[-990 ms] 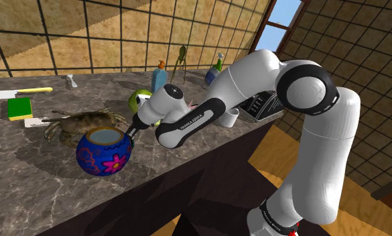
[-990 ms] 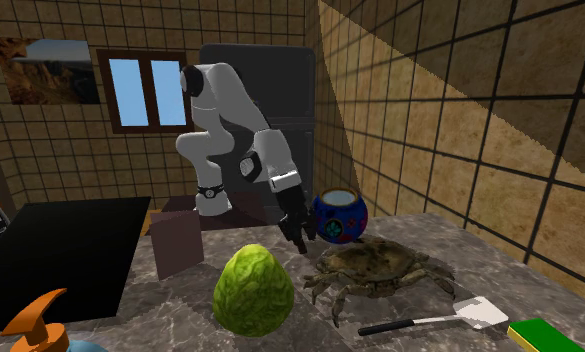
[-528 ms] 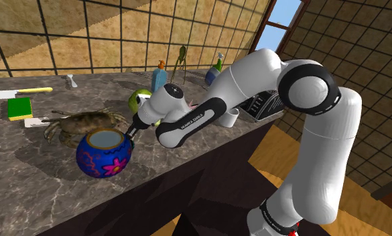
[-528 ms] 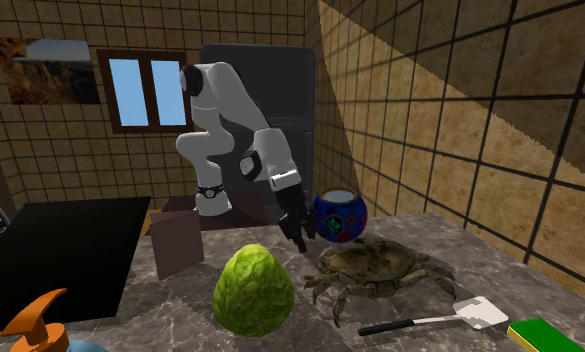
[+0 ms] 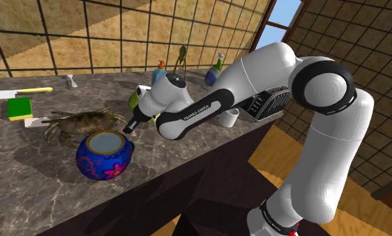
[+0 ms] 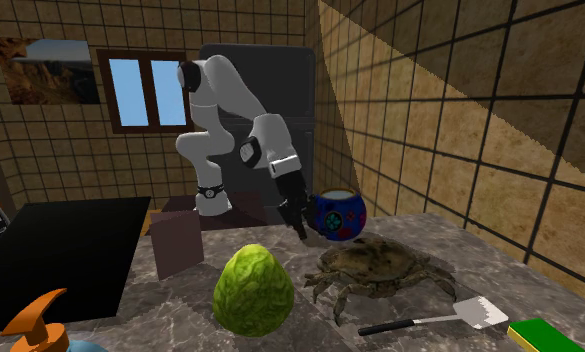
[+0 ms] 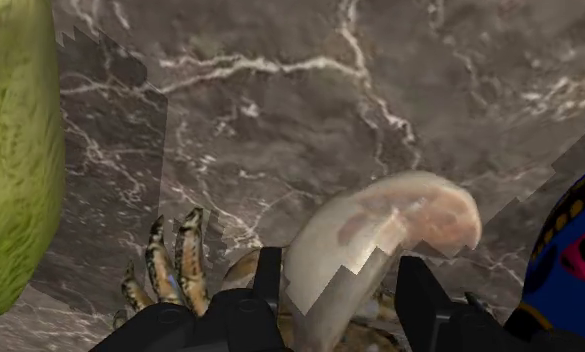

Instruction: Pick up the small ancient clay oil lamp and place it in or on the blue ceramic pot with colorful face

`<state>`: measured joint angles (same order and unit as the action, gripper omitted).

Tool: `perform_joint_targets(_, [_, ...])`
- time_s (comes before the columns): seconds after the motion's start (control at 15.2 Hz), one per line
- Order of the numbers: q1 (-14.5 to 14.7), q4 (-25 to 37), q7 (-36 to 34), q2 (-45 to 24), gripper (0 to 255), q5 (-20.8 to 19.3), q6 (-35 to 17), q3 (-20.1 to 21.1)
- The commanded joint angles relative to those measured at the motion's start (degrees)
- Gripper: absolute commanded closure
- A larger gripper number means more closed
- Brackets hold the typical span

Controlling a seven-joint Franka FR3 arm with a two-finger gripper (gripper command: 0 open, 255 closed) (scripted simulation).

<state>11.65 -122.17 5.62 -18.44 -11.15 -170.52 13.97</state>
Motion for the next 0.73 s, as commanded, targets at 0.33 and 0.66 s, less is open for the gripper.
perform_joint_targets(0.33, [-2.0,0.8,2.2,3.7,255,2.8,4.5,2.6])
perform_joint_targets(0.66, [-3.0,1.7,3.7,6.2,255,4.9,7.9,3.9])
